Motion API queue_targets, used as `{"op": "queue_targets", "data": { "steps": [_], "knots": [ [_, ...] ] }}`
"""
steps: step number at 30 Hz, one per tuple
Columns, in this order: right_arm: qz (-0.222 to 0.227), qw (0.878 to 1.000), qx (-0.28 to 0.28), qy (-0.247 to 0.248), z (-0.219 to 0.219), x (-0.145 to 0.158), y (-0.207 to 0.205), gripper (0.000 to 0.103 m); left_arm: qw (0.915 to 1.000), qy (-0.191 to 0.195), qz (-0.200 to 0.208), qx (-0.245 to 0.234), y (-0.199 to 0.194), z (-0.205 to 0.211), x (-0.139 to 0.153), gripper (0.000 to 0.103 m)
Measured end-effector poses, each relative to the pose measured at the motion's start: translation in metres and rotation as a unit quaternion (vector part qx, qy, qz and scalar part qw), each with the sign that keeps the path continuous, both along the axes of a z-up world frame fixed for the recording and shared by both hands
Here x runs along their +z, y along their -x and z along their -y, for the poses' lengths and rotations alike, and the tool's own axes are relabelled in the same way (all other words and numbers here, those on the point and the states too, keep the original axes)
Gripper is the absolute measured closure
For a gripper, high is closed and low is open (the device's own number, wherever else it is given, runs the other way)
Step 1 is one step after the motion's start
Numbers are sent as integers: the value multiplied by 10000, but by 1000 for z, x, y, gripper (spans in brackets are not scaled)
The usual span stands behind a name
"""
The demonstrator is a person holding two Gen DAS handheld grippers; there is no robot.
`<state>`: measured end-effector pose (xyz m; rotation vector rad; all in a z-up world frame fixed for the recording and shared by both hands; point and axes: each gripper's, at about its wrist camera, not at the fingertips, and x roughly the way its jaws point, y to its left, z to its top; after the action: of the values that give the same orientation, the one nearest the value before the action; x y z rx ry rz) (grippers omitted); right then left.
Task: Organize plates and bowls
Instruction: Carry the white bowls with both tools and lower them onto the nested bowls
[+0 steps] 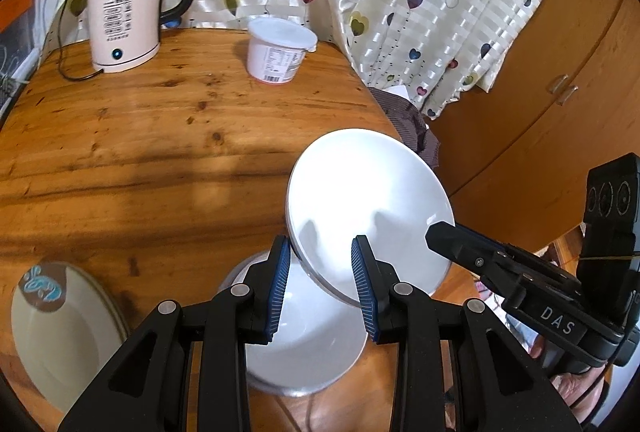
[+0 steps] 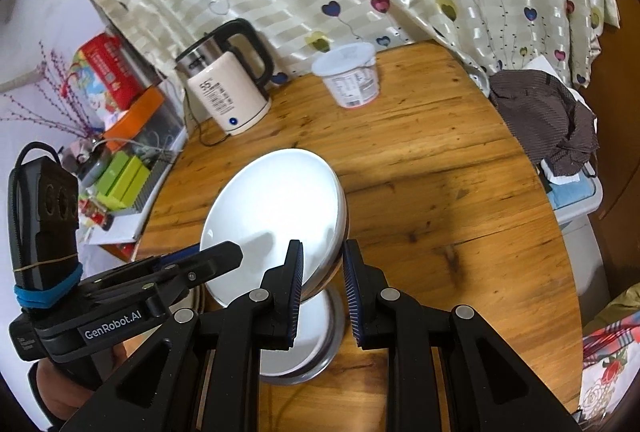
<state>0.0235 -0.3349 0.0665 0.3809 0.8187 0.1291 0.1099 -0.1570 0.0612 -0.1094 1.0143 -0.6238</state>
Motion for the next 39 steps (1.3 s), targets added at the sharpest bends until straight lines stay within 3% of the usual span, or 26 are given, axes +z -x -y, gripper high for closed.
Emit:
{"op": "queue_targets", "data": {
  "steps": [13,39],
  "knots": [
    [-230,9993,265,-114,-25,-22,8,83,9996,-112,-123,227,19,-29,-17,70],
    [-613,9969,436,-214,-28,-55,8,83,9983,-316,-364,328,33,-34,-47,70]
  ]
}}
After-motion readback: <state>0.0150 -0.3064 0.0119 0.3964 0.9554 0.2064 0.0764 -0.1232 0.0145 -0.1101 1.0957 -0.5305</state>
